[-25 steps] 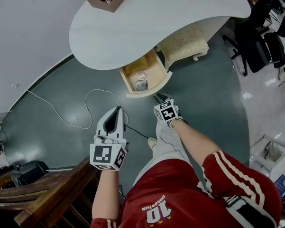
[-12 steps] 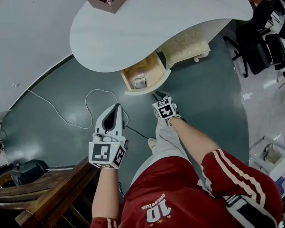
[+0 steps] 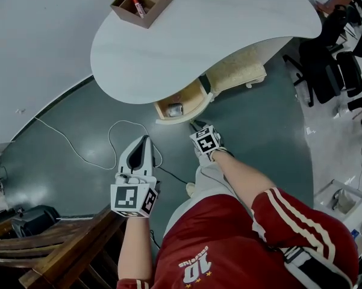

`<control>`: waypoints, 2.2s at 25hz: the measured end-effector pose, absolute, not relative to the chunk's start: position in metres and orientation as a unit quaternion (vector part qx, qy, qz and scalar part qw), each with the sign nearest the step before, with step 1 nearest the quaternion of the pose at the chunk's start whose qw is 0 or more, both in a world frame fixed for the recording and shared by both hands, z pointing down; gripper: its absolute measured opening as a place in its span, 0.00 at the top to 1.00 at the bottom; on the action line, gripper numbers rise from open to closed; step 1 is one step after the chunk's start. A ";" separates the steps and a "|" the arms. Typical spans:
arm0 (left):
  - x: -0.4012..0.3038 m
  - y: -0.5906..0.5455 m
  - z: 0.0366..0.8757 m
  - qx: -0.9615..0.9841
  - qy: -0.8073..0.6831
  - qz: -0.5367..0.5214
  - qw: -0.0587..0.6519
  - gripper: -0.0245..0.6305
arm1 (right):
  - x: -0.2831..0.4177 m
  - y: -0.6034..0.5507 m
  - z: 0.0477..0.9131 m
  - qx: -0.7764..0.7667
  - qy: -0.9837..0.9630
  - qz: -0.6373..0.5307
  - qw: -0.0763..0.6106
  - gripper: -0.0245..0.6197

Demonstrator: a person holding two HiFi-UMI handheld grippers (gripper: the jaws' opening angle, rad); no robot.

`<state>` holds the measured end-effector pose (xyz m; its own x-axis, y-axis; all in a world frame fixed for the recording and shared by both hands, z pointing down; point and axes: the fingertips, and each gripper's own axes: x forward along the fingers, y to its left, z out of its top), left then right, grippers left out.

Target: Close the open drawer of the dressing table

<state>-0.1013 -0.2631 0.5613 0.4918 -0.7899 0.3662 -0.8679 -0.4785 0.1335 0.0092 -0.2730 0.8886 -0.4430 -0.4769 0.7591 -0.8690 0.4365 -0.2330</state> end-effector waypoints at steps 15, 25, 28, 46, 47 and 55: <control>-0.104 -0.270 0.571 0.839 -0.505 0.121 0.161 0.96 | 0.002 -0.312 0.887 0.415 -0.807 0.291 0.302 0.82; -0.102 -0.305 0.576 0.834 -0.515 0.118 0.160 0.96 | -0.010 -0.351 0.886 0.397 -0.826 0.267 0.297 0.82; -0.101 -0.315 0.578 0.832 -0.518 0.119 0.161 0.96 | -0.013 -0.361 0.886 0.390 -0.831 0.261 0.298 0.82; -0.103 -0.353 0.572 0.816 -0.538 0.127 0.169 0.96 | -0.019 -0.395 0.882 0.362 -0.849 0.224 0.313 0.83; -0.102 -0.353 0.572 0.816 -0.538 0.127 0.170 0.96 | -0.019 -0.398 0.882 0.362 -0.849 0.222 0.313 0.83; -0.110 -0.348 0.563 0.816 -0.537 0.133 0.167 0.96 | -0.023 -0.414 0.880 0.361 -0.852 0.189 0.328 0.83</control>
<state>-0.1099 -0.3478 0.5631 0.3881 -0.8321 0.3961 -0.9208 -0.3681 0.1289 -0.0231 -0.4145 0.8795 -0.5242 -0.4918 0.6953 -0.7392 0.6682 -0.0846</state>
